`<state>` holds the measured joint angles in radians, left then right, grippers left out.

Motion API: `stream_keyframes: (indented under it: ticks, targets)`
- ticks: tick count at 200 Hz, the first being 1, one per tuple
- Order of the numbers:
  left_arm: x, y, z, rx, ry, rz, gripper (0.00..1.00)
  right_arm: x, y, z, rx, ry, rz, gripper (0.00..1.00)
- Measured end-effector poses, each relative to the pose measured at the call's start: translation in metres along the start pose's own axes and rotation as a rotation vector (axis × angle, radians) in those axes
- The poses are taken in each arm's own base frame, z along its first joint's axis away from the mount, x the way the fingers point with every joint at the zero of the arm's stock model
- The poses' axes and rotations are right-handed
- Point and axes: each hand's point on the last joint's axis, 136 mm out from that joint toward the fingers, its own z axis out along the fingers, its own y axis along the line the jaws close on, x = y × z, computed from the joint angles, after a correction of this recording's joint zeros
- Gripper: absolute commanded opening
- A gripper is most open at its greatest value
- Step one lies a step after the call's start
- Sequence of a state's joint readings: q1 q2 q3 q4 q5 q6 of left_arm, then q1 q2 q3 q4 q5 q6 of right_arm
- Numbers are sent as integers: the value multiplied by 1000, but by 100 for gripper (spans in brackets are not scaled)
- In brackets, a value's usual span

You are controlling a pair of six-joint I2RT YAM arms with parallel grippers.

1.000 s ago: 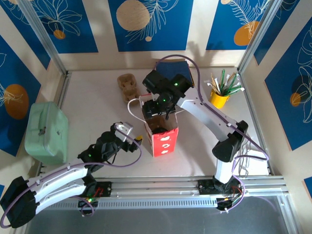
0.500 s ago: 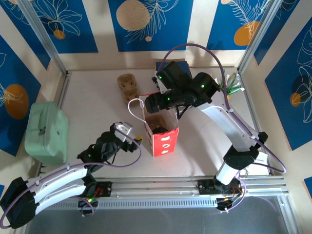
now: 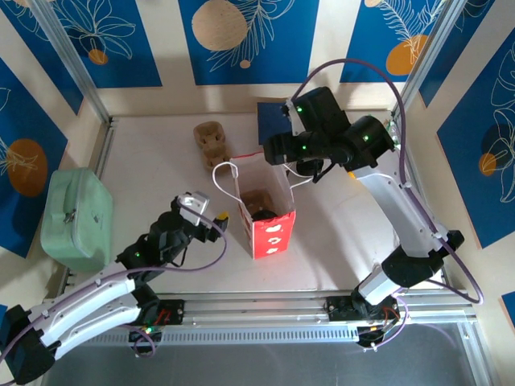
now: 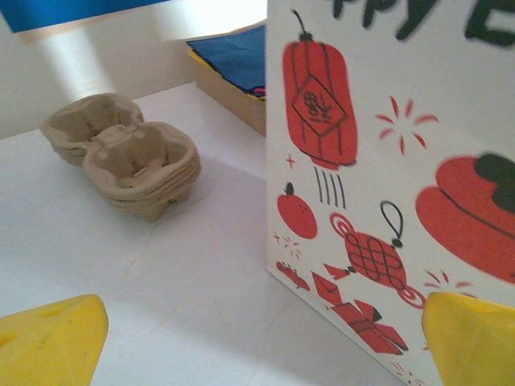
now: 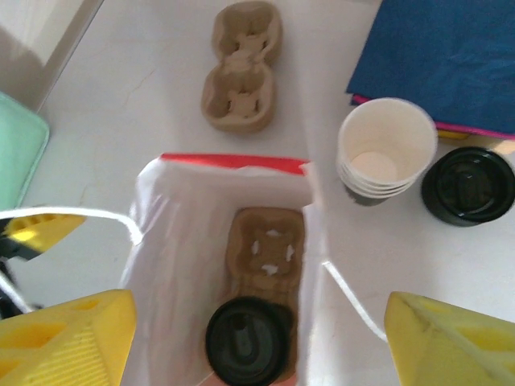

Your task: Pack the takeout coffee

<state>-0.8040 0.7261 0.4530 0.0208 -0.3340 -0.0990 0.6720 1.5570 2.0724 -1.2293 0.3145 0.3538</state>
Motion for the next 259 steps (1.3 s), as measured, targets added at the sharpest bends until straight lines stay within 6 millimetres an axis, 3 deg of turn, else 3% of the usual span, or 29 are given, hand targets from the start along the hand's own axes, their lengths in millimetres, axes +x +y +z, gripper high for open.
stream_keyframes:
  ticks: [42,85,117,194,259]
  targets:
    - [-17,17,-6,-96,-7,-36,100,-14,-40,14,74,-37,37,84]
    - [-9,30,-8,-172,24,-45,99,-31,-76,21,164,-94,58,84]
    - [-6,33,-9,-189,34,-59,99,-51,-91,34,229,-148,25,84]
    - [-7,36,-16,-198,32,-87,99,-69,-156,111,349,-102,76,85]
    - [-10,40,-29,-196,14,-124,99,-88,-183,162,379,-97,103,85]
